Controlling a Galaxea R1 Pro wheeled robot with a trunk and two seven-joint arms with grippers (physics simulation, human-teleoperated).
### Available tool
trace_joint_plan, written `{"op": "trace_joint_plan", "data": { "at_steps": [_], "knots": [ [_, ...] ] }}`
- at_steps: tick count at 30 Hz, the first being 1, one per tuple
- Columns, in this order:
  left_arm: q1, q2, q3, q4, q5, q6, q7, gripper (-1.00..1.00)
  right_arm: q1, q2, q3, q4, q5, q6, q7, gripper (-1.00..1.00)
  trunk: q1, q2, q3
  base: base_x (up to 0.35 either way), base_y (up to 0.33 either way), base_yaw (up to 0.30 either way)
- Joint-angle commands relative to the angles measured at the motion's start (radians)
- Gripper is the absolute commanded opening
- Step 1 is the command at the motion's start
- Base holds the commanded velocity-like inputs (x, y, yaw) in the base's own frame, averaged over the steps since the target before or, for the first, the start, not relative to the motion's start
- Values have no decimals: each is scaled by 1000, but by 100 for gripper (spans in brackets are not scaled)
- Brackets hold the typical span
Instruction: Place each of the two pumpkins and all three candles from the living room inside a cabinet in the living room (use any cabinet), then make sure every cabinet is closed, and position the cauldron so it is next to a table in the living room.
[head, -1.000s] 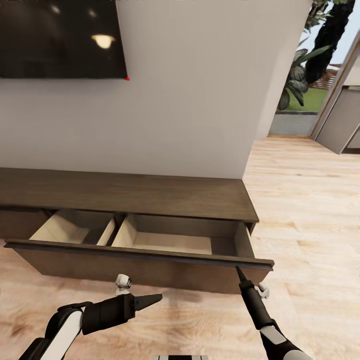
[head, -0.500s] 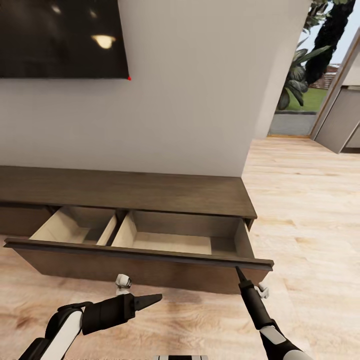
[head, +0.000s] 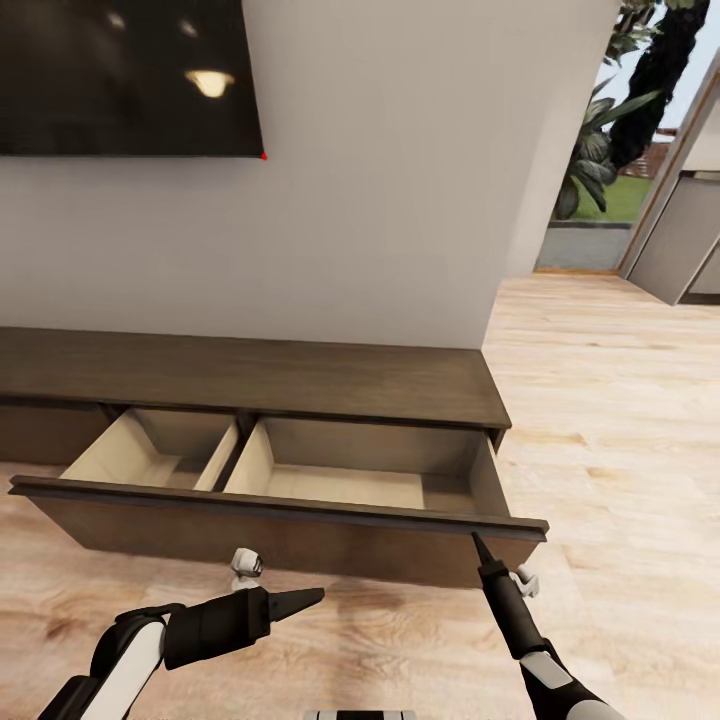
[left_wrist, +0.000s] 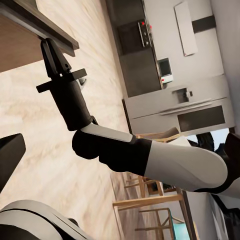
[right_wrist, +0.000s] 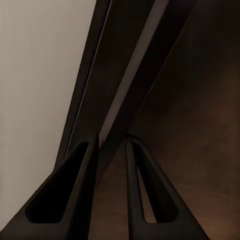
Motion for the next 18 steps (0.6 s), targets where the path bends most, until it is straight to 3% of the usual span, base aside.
{"op": "trace_joint_plan", "data": {
  "at_steps": [1,4,5,14,18],
  "knots": [
    [0,1,-1,0,4,5,0,100,0,-1,-28,1,-14,3,7,-100,0,0,-1,-21,0,0],
    [0,1,-1,0,4,5,0,100,0,-1,-28,1,-14,3,7,-100,0,0,-1,-9,0,0],
    [0,1,-1,0,4,5,0,100,0,-1,-27,1,-14,3,7,100,0,0,-1,-3,0,0],
    [0,1,-1,-1,4,5,0,100,0,-1,-27,2,-14,3,6,100,0,0,-1,-9,0,0],
    [0,1,-1,0,4,5,0,100,0,-1,-27,2,-14,3,6,100,0,0,-1,-204,0,0]
  ]
}}
